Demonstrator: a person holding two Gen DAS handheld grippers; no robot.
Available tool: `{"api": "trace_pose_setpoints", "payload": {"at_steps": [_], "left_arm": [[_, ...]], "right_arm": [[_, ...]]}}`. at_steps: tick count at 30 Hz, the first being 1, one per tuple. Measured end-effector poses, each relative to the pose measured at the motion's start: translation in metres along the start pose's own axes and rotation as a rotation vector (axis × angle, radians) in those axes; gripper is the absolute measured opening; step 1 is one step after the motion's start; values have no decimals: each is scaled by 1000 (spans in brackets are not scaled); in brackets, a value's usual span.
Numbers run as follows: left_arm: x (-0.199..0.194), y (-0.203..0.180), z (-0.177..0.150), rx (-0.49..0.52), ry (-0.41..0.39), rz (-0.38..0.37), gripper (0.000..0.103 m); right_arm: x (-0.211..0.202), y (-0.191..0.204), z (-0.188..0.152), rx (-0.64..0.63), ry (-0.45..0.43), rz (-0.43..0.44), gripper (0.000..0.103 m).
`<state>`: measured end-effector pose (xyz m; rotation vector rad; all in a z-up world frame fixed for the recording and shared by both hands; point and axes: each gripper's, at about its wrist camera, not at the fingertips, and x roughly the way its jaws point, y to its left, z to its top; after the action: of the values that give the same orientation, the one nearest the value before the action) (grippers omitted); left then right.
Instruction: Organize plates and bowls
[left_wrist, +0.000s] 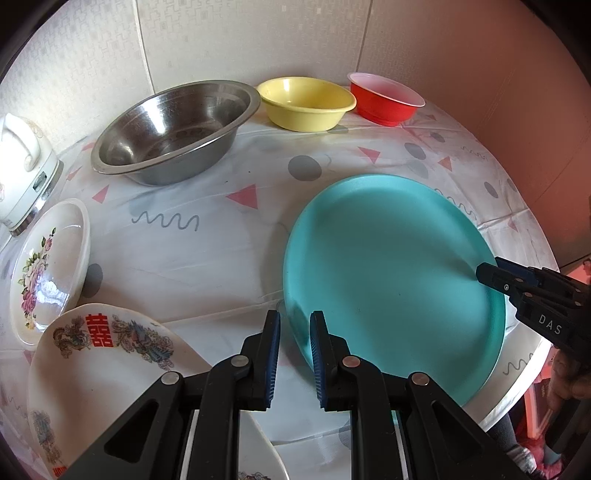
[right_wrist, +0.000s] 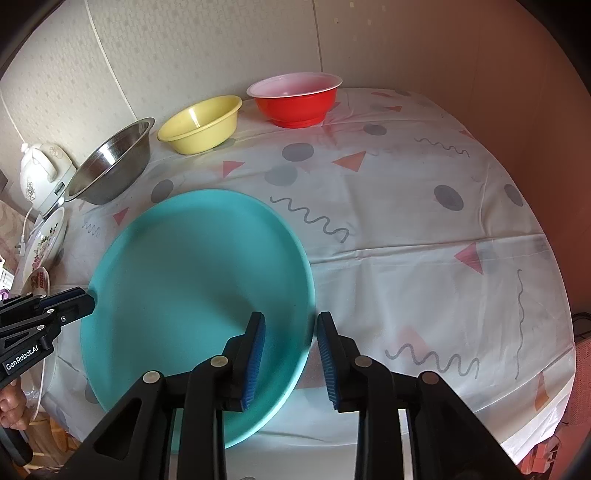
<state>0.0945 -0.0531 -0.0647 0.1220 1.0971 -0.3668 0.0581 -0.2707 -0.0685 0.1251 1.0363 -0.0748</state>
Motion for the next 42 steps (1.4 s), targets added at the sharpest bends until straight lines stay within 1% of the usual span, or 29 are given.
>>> {"api": "trace_pose_setpoints", "payload": {"at_steps": [2, 5, 10, 11, 15, 17, 20, 22, 26, 31, 34, 37, 39, 41, 42], "left_arm": [[-4, 2, 0, -10, -14, 3, 16], [-13, 9, -1, -29, -42, -5, 16], [-22, 26, -3, -80, -63, -2, 16], [-25, 29, -3, -88, -72, -5, 16], [-39, 44, -2, -126, -106, -5, 17], [-46, 54, -1, -149, -129, -11, 17], [-55, 73, 0, -196, -160, 5, 17], [-59, 92, -2, -238, -172, 22, 17], [-68, 136, -10, -333, -186, 79, 18], [-78, 200, -22, -464, -199, 157, 18], [-79, 233, -29, -532, -206, 180, 18], [-77, 260, -36, -585, -216, 194, 35], [-71, 274, -39, -608, -202, 180, 36], [-66, 280, -40, -614, -198, 166, 35], [-63, 283, -40, -615, -195, 162, 35]], "right_arm": [[0, 0, 1, 7, 2, -9, 31], [-2, -2, 4, 10, -16, -51, 33], [-11, 8, 16, -9, -66, -27, 35], [-11, 14, 19, -21, -68, -1, 35], [-8, 45, 33, -71, -46, 160, 36], [-7, 70, 38, -122, -44, 204, 36], [-3, 106, 46, -172, -23, 284, 36], [3, 127, 53, -188, 5, 349, 36], [16, 173, 64, -228, 66, 462, 36], [35, 225, 79, -255, 129, 553, 36], [49, 254, 87, -260, 167, 573, 36], [65, 276, 92, -247, 202, 580, 36], [74, 285, 94, -248, 217, 574, 36], [83, 292, 94, -253, 232, 549, 31], [87, 295, 94, -254, 238, 537, 30]]}}
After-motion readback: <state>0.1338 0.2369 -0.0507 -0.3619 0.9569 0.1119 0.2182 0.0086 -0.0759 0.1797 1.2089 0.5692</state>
